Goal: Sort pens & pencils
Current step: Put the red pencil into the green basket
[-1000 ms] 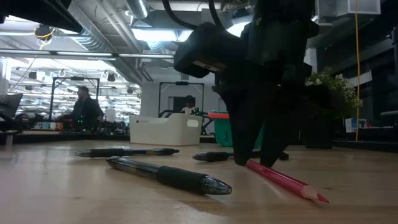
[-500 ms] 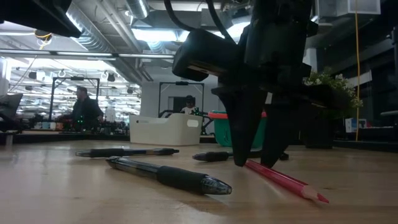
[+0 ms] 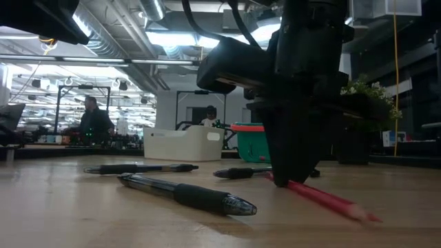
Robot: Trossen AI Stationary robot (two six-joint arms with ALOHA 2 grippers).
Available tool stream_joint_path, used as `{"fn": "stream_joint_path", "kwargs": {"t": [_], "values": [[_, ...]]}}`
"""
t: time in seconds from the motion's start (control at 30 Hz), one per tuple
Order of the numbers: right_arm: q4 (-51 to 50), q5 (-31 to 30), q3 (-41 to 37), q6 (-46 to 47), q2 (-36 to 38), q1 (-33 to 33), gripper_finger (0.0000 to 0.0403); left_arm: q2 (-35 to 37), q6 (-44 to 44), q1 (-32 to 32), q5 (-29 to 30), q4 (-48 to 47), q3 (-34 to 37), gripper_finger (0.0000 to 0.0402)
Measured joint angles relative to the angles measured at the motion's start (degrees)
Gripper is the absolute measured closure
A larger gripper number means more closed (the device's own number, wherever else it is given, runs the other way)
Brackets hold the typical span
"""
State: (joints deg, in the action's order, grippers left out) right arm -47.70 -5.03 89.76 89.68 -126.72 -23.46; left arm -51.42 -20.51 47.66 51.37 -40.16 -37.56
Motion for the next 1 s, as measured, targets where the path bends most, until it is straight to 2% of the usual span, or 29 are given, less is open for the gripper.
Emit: {"fn": "stream_joint_path", "kwargs": {"t": [0.23, 0.4, 0.63, 1.0], "values": [[-0.4, 1.2, 0.1, -0.4, -0.4, 0.0, 0.0341, 0.0, -0.5, 0.0, 0.0, 0.0, 0.0, 0.03], [-0.7, 0.6, 0.1, -3.5, -0.5, -0.1, 0.0341, 0.0, -1.9, 0.0, -0.1, 0.0, 0.0, 0.03], [-0.8, 0.5, 0.2, -13.3, -0.5, -0.1, 0.0341, 0.0, -2.6, 0.0, -1.0, 0.0, 0.0, 0.03], [-0.9, -2.1, 0.2, -16.7, -0.5, -0.2, 0.035, 0.0, -3.6, 0.0, -1.1, 0.0, 0.0, 0.03]]}}
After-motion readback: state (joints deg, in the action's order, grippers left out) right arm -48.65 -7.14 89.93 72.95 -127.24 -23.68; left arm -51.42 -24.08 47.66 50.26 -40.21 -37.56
